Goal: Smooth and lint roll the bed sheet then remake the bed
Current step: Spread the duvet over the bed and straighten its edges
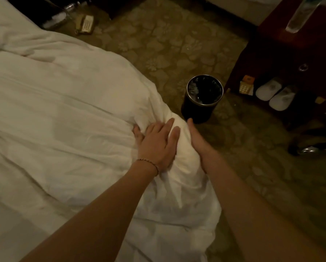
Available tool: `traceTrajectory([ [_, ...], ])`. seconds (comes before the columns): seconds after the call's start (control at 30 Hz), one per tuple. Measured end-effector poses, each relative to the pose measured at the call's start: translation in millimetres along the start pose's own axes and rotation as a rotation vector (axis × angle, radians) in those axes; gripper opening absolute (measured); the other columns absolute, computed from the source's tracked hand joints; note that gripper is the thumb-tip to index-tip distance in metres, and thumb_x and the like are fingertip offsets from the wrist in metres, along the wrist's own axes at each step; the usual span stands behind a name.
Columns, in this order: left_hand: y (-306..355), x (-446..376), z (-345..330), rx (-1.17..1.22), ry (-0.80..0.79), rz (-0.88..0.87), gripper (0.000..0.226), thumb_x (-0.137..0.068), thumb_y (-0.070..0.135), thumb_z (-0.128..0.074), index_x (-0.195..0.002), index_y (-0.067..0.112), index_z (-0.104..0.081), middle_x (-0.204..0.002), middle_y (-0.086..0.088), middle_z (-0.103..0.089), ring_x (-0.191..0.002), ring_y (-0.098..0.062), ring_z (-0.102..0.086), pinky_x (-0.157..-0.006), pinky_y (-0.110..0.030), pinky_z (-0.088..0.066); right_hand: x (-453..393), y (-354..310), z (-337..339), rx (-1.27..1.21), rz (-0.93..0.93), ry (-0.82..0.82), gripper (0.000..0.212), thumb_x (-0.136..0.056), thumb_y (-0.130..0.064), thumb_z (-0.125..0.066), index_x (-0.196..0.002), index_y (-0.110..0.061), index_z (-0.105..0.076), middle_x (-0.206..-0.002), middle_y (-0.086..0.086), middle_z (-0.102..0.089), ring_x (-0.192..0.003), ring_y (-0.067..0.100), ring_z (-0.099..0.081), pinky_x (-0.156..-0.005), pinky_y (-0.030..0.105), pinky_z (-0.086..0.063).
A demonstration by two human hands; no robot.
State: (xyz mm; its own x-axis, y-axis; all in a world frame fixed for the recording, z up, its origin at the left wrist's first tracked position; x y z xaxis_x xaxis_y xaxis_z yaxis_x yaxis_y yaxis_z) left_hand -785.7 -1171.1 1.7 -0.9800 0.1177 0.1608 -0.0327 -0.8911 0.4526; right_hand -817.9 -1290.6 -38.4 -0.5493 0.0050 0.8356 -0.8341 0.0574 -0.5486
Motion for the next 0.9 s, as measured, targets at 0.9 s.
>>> traceTrajectory([
  [0.9, 54.1, 5.0, -71.7, -0.295, -0.207, 0.008, 0.066, -0.094, 0.070, -0.007, -0.154, 0.044, -0.014, -0.161, 0.007, -0.021, -0.151, -0.025, -0.005, -0.116, -0.067, 0.003, 49.1, 47.5, 168.5, 0.061, 0.217, 0.416, 0.071, -0.062, -0.077, -0.069, -0.104, -0.020, -0.063, -0.097, -0.004, -0.063, -0.086, 0.016, -0.059, -0.072, 0.030, -0.049],
])
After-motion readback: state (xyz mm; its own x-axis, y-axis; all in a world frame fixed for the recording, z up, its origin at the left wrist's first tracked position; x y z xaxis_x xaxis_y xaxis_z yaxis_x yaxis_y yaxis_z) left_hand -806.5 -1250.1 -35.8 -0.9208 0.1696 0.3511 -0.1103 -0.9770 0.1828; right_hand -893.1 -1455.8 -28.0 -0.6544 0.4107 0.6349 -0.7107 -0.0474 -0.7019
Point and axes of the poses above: each hand's wrist, its own x-axis away from the middle knuckle, its own z-axis out of the back of the hand, y = z × x, the point moved 10 cm from there along -x, towards the middle knuckle
